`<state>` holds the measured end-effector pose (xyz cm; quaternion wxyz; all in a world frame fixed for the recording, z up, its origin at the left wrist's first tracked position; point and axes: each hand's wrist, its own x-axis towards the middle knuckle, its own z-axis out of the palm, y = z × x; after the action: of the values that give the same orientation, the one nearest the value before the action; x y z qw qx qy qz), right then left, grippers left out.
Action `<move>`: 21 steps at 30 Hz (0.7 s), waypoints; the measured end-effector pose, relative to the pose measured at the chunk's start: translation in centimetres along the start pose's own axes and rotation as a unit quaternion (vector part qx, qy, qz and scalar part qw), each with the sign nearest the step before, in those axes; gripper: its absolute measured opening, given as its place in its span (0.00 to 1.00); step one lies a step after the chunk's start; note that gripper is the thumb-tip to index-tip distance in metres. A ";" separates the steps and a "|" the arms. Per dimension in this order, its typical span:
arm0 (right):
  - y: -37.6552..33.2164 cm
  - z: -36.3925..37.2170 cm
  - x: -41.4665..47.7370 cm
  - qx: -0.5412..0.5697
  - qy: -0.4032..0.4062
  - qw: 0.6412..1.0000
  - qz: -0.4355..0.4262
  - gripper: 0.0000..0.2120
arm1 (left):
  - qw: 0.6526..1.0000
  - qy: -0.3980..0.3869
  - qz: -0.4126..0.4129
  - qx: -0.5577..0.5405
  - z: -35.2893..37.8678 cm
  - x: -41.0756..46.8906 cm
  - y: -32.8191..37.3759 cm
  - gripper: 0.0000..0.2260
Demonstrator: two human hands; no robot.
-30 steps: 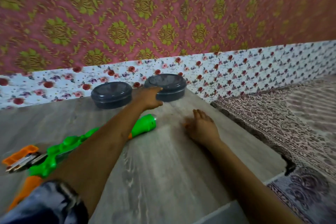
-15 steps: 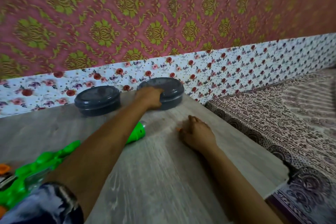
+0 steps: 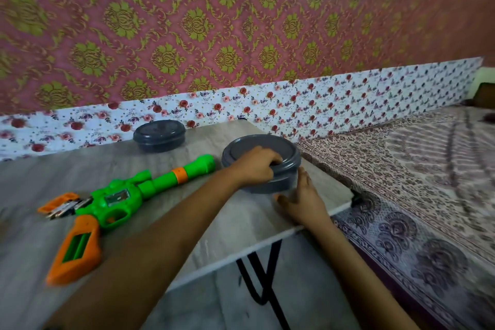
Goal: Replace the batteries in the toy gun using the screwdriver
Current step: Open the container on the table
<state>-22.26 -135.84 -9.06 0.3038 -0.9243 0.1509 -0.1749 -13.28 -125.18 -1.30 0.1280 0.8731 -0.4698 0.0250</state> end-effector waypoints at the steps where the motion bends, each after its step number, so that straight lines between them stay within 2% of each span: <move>1: -0.2 -0.2 -0.9 0.010 0.003 1.000 -0.003 0.42 | 1.000 -0.003 0.013 -0.014 -0.3 -0.9 1.0 0.17; 6: 0.3 -1.4 -4.6 0.032 0.026 0.999 0.008 0.43 | 0.997 0.028 0.030 -0.060 -2.2 -4.9 2.3 0.21; 8: 0.2 -1.6 -5.5 0.023 0.025 0.999 0.009 0.44 | 1.000 0.007 0.025 -0.005 -2.7 -6.0 0.9 0.23; 10: -0.3 -1.6 -5.9 0.018 0.022 1.000 0.005 0.44 | 0.995 -0.050 0.006 0.081 -2.4 -6.8 -0.7 0.28; 13: -0.8 -0.7 -5.6 0.006 0.017 1.000 -0.009 0.43 | 0.995 -0.058 -0.006 0.081 -0.8 -7.2 -2.0 0.34; 15: -0.9 -0.2 -5.2 -0.006 0.011 1.000 -0.007 0.43 | 0.998 -0.020 -0.005 0.053 -0.2 -7.1 -2.4 0.33; 17: -0.9 -0.1 -5.0 -0.005 0.007 1.000 0.001 0.44 | 0.996 0.006 0.003 0.085 -0.4 -6.6 -2.3 0.31; 19: -0.6 -0.3 -4.9 0.000 0.007 1.000 0.011 0.45 | 0.991 0.001 0.026 0.131 -1.0 -6.0 -1.8 0.29; 21: 0.1 -0.6 -4.6 0.005 0.011 1.000 0.012 0.46 | 0.991 -0.005 0.054 0.126 -1.0 -5.4 -1.1 0.27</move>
<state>-26.60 -134.45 -9.76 0.3090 -0.9188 0.1647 -0.1823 -15.26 -119.98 -1.46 0.0132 0.8559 -0.5099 0.0859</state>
